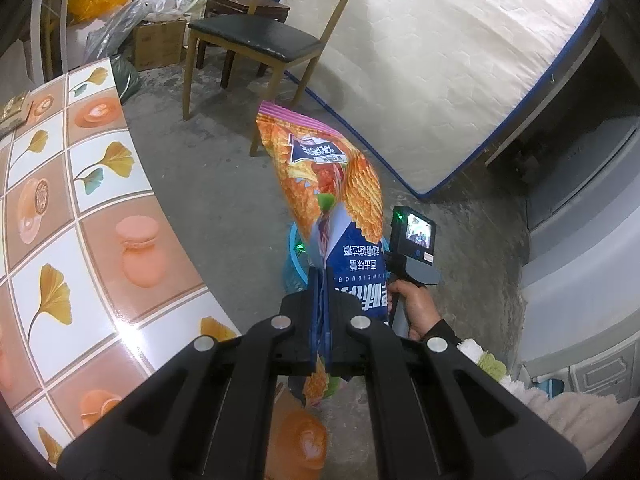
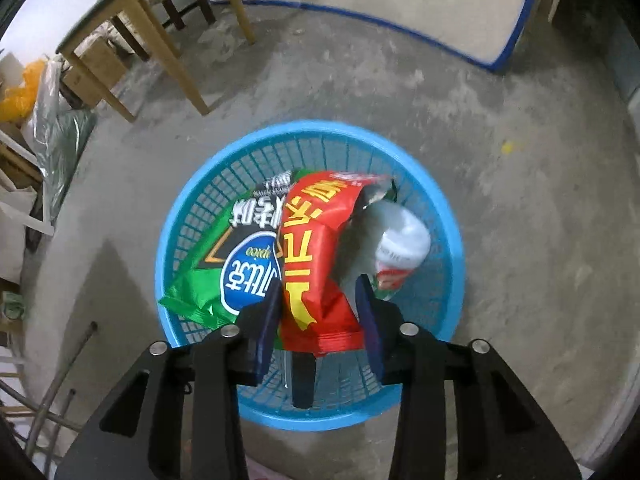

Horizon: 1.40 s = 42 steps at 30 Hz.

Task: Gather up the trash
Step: 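Lower the red-and-green bag into the wastebasket and open the right tool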

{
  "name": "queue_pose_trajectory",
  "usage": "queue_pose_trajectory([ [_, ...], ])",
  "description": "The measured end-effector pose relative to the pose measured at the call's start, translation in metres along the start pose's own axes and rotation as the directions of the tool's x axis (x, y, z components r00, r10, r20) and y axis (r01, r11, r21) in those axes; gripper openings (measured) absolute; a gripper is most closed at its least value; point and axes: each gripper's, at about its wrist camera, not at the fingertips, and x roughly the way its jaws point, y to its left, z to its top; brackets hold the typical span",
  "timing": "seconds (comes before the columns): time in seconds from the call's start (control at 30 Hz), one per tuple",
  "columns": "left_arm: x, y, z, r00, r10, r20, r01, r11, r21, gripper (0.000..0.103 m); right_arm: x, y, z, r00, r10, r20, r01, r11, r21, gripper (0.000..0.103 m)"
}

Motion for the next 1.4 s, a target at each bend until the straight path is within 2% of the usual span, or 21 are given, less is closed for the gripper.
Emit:
queue_pose_trajectory([
  [0.17, -0.001, 0.001, -0.001, 1.0, -0.002, 0.006, 0.002, 1.0, -0.01, 0.0, -0.028, 0.002, -0.011, 0.996, -0.003, 0.085, 0.005, 1.0, -0.015, 0.033],
  [0.23, -0.001, 0.0, -0.001, 1.0, -0.003, 0.009, 0.003, 1.0, -0.012, 0.0, -0.03, 0.001, -0.015, 0.994, 0.001, 0.106, 0.0, 1.0, -0.003, 0.033],
  [0.33, -0.003, 0.0, -0.002, 1.0, -0.005, 0.011, 0.005, 1.0, -0.013, 0.0, -0.022, 0.0, -0.018, 0.993, -0.035, 0.115, 0.035, 0.999, 0.005, 0.032],
  [0.43, -0.005, 0.001, -0.003, 1.0, -0.007, 0.017, 0.008, 1.0, -0.018, 0.0, -0.009, 0.007, -0.018, 0.983, -0.123, 0.139, 0.13, 0.99, -0.047, 0.03],
  [0.57, -0.01, 0.004, -0.002, 0.999, -0.013, 0.031, 0.014, 1.0, -0.023, 0.0, 0.001, 0.012, -0.015, 0.956, -0.23, 0.181, 0.257, 0.956, -0.139, 0.029],
  [0.63, -0.012, 0.005, -0.003, 0.999, -0.016, 0.036, 0.016, 1.0, -0.023, 0.0, 0.002, 0.011, -0.013, 0.947, -0.258, 0.193, 0.291, 0.942, -0.168, 0.024],
  [0.7, -0.013, 0.006, -0.004, 0.999, -0.016, 0.037, 0.017, 1.0, -0.023, 0.0, 0.003, 0.011, -0.011, 0.941, -0.276, 0.198, 0.315, 0.927, -0.204, 0.023],
  [0.83, -0.013, 0.01, -0.006, 0.999, -0.02, 0.034, 0.021, 0.999, -0.031, 0.0, 0.004, 0.025, -0.014, 0.913, -0.329, 0.242, 0.394, 0.863, -0.315, 0.023],
  [0.9, -0.014, 0.01, -0.006, 0.999, -0.02, 0.035, 0.021, 0.999, -0.03, 0.0, 0.007, 0.042, -0.023, 0.891, -0.359, 0.28, 0.449, 0.792, -0.413, 0.023],
  [0.97, -0.016, 0.011, -0.006, 0.999, -0.019, 0.039, 0.02, 0.999, -0.03, 0.0, 0.007, 0.053, -0.029, 0.887, -0.352, 0.3, 0.458, 0.756, -0.467, 0.024],
  [1.03, -0.017, 0.012, -0.005, 0.999, -0.018, 0.041, 0.02, 0.999, -0.034, 0.0, 0.003, 0.057, -0.03, 0.897, -0.332, 0.292, 0.437, 0.761, -0.479, 0.028],
  [1.07, -0.017, 0.012, -0.006, 0.999, -0.019, 0.041, 0.021, 0.999, -0.035, 0.0, -0.001, 0.056, -0.029, 0.913, -0.307, 0.267, 0.402, 0.782, -0.476, 0.028],
  [1.1, -0.017, 0.012, -0.006, 0.999, -0.019, 0.042, 0.021, 0.999, -0.035, 0.0, -0.002, 0.055, -0.028, 0.92, -0.299, 0.252, 0.387, 0.792, -0.472, 0.031],
  [1.13, -0.016, 0.012, -0.006, 0.999, -0.021, 0.042, 0.022, 0.999, -0.035, 0.0, -0.006, 0.053, -0.028, 0.932, -0.276, 0.234, 0.357, 0.812, -0.462, 0.037],
  [1.2, -0.016, 0.012, -0.006, 0.999, -0.023, 0.04, 0.025, 0.999, -0.035, 0.0, -0.018, 0.039, -0.024, 0.971, -0.165, 0.176, 0.224, 0.886, -0.405, 0.043],
  [1.3, -0.015, 0.011, -0.006, 0.999, -0.029, 0.041, 0.03, 0.999, -0.037, 0.0, -0.033, 0.016, -0.026, 0.984, -0.101, 0.145, 0.142, 0.939, -0.313, 0.045],
  [1.4, -0.015, 0.012, -0.005, 0.999, -0.033, 0.042, 0.034, 0.999, -0.038, 0.0, -0.052, -0.007, -0.029, 0.988, 0.011, 0.152, 0.021, 0.978, -0.209, 0.046],
])
